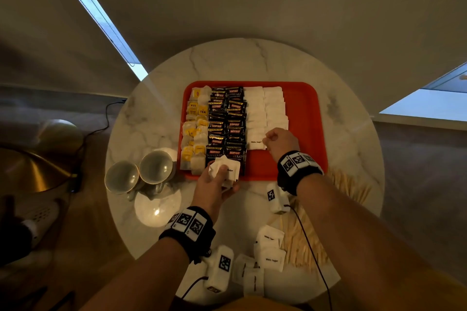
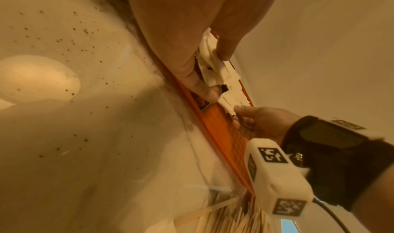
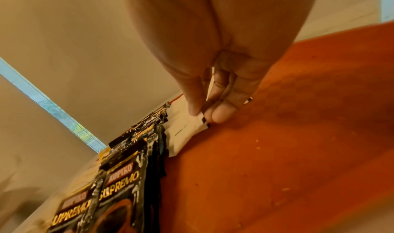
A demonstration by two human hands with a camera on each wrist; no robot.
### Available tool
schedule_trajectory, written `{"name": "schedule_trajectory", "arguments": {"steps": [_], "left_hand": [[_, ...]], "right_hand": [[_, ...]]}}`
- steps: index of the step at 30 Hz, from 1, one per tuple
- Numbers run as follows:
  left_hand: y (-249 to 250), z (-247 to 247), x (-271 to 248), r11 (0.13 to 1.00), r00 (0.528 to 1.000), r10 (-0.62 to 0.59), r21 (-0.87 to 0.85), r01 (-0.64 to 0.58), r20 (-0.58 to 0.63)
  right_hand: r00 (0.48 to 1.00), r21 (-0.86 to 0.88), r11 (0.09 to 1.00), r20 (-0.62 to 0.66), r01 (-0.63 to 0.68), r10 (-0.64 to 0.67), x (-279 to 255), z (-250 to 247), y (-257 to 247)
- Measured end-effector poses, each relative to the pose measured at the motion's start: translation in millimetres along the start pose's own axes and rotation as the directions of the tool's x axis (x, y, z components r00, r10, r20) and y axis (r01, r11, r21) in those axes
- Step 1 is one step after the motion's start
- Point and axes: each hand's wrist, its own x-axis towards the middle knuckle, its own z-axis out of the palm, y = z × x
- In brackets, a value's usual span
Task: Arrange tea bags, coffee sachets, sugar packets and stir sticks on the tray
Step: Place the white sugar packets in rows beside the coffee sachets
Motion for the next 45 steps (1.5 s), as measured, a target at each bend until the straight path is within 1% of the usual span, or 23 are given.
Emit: {"name": "schedule_trajectory", "arguments": {"steps": [2,4,6,8,10,14,18,22,24,26,28,31,33,35,37,39,42,45], "left_hand": [[-0.1,-1.7,0.6,1.000,1.000,0.000,0.002,0.000,-0.004],[-0.4,-2.6,1.6,1.000,1.000,-0.003,0.004,0.003,-0.006],[-1.0,-3.0,2.4,1.000,1.000,-0.010,0.008,0.010,-0.005],[-2.7,-3.1,2.8,1.000,1.000,-0.007,0.020,0.007,0.000],[-4.1,-2.9,2.4,0.999,1.000,0.001,0.042,-0.001,0.007],[-4.3,-1.7,1.9,0.999,1.000,-0.003,0.051,0.003,0.010],[-2.7,-1.2,3.4,0.999,1.000,-0.007,0.049,0.007,0.009],[1.9,2.8,3.9,1.000,1.000,-0.012,0.006,0.012,0.014],[4.9,4.9,4.5,0.999,1.000,-0.030,-0.015,0.030,0.009],[7.5,6.9,5.9,0.999,0.999,-0.042,-0.023,0.042,-0.002],[9.1,9.0,8.3,0.999,0.999,-0.047,-0.021,0.047,-0.002],[10.2,14.7,11.2,0.999,0.999,-0.033,-0.012,0.033,0.017],[9.5,18.9,11.1,1.000,0.999,-0.014,0.008,0.013,0.031],[8.9,21.9,9.0,0.999,0.999,0.004,0.036,-0.006,0.046],[7.6,23.2,6.9,0.997,0.998,0.026,0.073,-0.030,0.055],[6.0,23.0,5.8,0.995,0.999,0.040,0.086,-0.043,0.037],[5.4,20.2,5.3,0.995,1.000,0.030,0.094,-0.031,0.008],[5.8,16.5,4.5,0.993,1.000,0.022,0.114,-0.022,-0.003]], "right_hand": [[1.000,0.015,1.000,-0.027,-0.008,0.008,1.3,1.0,2.6],[0.994,0.027,0.999,-0.099,-0.039,0.041,3.0,-0.9,7.0],[0.978,0.030,0.994,-0.180,-0.104,0.108,7.1,-3.9,11.5],[0.961,0.021,0.985,-0.220,-0.169,0.169,11.5,-6.1,15.5],[0.956,-0.004,0.981,-0.225,-0.192,0.186,15.4,-6.0,18.6],[0.963,-0.059,0.983,-0.219,-0.172,0.155,22.4,-6.4,26.1],[0.964,-0.054,0.985,-0.220,-0.163,0.147,28.3,-7.3,31.9],[0.966,-0.066,0.985,-0.214,-0.159,0.142,29.1,-9.7,32.5],[0.966,-0.051,0.986,-0.216,-0.159,0.144,24.9,-12.2,31.0],[0.967,-0.033,0.991,-0.226,-0.131,0.120,14.7,-14.4,27.8],[0.978,-0.017,0.998,-0.198,-0.066,0.061,-3.4,-15.2,20.8],[0.997,0.081,0.996,-0.073,0.043,-0.038,-40.2,-11.7,5.3],[0.994,0.154,0.983,0.021,0.101,-0.105,-59.5,-6.8,-0.8],[0.980,0.231,0.965,0.125,0.122,-0.153,-71.0,0.4,-2.1],[0.968,0.299,0.948,0.186,0.109,-0.170,-74.0,5.4,-0.9],[0.972,0.294,0.950,0.169,0.107,-0.162,-70.3,5.4,3.1],[0.987,0.235,0.966,0.086,0.109,-0.132,-54.5,-5.5,16.4],[0.997,0.178,0.981,0.029,0.070,-0.077,-33.9,-22.2,31.1]]}}
